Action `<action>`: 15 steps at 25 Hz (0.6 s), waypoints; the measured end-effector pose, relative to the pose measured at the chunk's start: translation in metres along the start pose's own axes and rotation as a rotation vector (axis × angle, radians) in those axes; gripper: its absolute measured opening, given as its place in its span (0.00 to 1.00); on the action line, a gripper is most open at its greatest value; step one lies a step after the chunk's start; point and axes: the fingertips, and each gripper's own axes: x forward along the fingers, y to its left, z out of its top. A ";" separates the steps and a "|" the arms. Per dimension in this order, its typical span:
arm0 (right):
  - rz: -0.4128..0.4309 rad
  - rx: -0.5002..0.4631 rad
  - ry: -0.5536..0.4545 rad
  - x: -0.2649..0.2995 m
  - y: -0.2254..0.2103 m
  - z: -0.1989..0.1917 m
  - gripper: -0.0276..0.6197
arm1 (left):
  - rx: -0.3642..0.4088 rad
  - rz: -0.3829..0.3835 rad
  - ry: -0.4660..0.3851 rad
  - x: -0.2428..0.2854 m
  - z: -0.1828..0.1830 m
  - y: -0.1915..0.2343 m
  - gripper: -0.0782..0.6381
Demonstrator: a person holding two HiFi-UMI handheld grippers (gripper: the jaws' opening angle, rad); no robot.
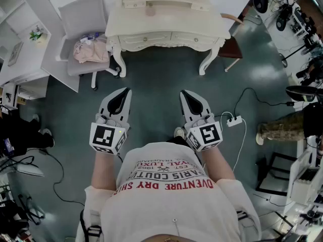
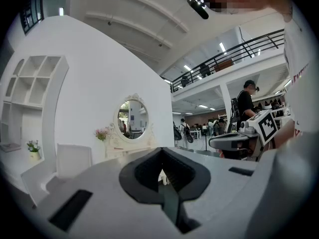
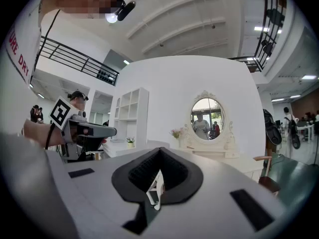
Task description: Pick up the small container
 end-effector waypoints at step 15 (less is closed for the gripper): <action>0.001 0.021 0.030 0.007 0.009 -0.008 0.04 | -0.018 0.011 -0.005 -0.006 -0.006 0.013 0.12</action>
